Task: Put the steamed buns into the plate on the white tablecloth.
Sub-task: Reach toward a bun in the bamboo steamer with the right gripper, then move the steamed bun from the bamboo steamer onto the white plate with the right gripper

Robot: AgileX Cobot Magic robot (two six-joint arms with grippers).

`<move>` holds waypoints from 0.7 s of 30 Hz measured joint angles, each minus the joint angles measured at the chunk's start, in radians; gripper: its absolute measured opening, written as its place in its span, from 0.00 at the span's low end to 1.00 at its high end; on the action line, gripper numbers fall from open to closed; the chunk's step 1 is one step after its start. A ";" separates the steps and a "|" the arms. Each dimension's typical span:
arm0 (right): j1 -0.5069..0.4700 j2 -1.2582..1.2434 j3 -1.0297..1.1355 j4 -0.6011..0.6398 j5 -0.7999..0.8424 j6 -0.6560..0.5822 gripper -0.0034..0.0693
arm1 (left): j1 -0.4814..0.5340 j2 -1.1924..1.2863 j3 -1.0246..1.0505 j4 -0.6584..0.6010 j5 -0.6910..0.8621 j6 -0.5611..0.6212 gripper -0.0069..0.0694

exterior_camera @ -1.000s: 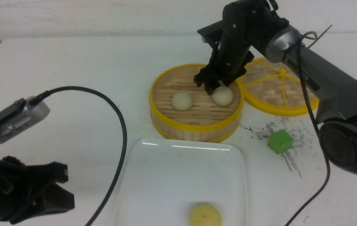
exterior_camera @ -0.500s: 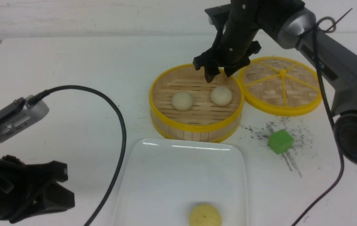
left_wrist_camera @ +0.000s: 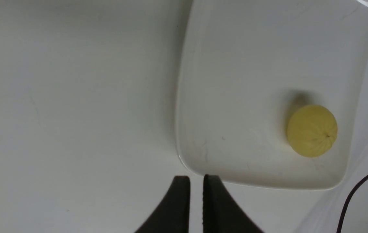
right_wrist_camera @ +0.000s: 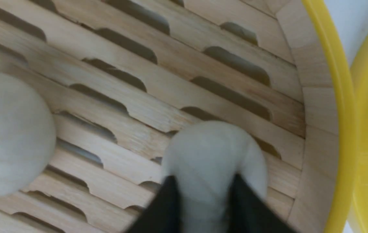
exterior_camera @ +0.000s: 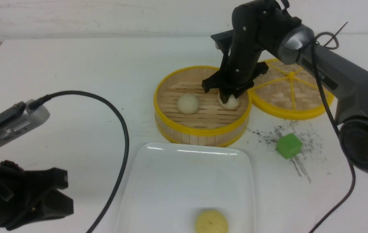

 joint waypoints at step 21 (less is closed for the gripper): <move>0.148 -0.649 0.664 0.208 0.001 -0.006 0.08 | 0.000 0.000 0.000 0.021 0.016 0.000 0.26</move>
